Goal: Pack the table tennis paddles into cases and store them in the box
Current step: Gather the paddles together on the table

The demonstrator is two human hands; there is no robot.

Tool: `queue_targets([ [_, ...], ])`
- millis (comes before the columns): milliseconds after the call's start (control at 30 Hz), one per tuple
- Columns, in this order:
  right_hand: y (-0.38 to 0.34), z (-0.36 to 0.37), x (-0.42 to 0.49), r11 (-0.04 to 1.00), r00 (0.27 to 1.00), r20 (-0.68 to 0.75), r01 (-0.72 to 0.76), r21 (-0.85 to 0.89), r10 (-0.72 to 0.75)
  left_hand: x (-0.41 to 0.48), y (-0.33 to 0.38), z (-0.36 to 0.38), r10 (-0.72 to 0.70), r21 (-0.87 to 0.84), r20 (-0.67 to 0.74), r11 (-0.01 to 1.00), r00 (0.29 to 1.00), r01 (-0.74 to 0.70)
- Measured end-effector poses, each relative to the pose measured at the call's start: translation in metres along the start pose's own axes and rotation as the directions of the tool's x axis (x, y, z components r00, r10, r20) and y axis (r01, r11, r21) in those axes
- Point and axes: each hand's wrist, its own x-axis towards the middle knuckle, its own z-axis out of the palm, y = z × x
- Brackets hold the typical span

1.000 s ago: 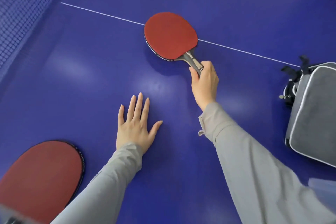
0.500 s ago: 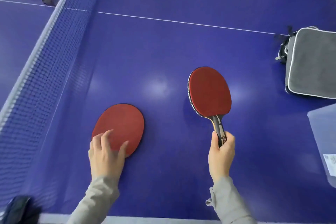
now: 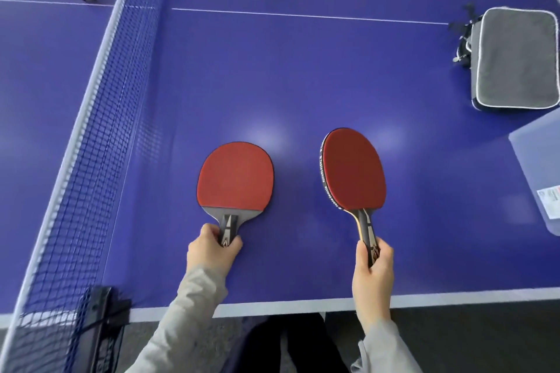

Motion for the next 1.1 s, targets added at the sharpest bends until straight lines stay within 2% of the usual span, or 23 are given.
queue_targets([
  [100, 0.005, -0.003, -0.01, 1.0, 0.999, 0.038, -0.008, 0.001, 0.008, -0.007, 0.008, 0.012, 0.015, -0.294, 0.108, 0.956, 0.994, 0.018],
  [233, 0.012, -0.009, -0.017, 1.0, 0.999, 0.047, 0.001, 0.0, -0.001, -0.022, 0.022, 0.033, 0.018, -0.43, 0.066, 0.903, 0.998, 0.012],
  [367, 0.01, -0.009, -0.022, 1.0, 0.999, 0.044, 0.006, 0.013, -0.007, -0.047, 0.032, 0.061, 0.068, -0.452, 0.043, 0.891, 0.997, -0.041],
  [567, 0.004, 0.009, -0.029, 0.999, 0.999, 0.037, 0.03, -0.028, -0.029, -0.058, 0.04, 0.088, 0.054, -0.39, 0.105, 0.921, 0.993, -0.009],
  [700, -0.002, 0.026, -0.029, 0.996, 0.998, 0.047, 0.042, -0.078, -0.039, -0.056, 0.04, 0.089, 0.103, -0.346, 0.165, 0.937, 0.981, -0.041],
  [800, -0.008, 0.038, -0.03, 0.995, 0.996, 0.063, 0.064, -0.08, -0.059, -0.055, 0.036, 0.081, 0.183, -0.432, 0.303, 0.901, 0.935, -0.037],
  [933, -0.017, 0.051, -0.034, 0.996, 0.991, 0.112, 0.074, -0.055, -0.068, -0.053, 0.029, 0.069, 0.315, -0.64, 0.472, 0.765, 0.823, 0.075],
  [1000, -0.019, 0.055, -0.04, 0.996, 0.984, 0.163, 0.08, -0.045, -0.072, -0.052, 0.029, 0.066, 0.36, -0.658, 0.507, 0.748, 0.783, 0.082],
  [1100, -0.021, 0.059, -0.048, 0.977, 0.977, 0.162, 0.159, -0.141, -0.136, -0.05, 0.027, 0.067, 0.361, -0.664, 0.514, 0.742, 0.778, 0.094],
])
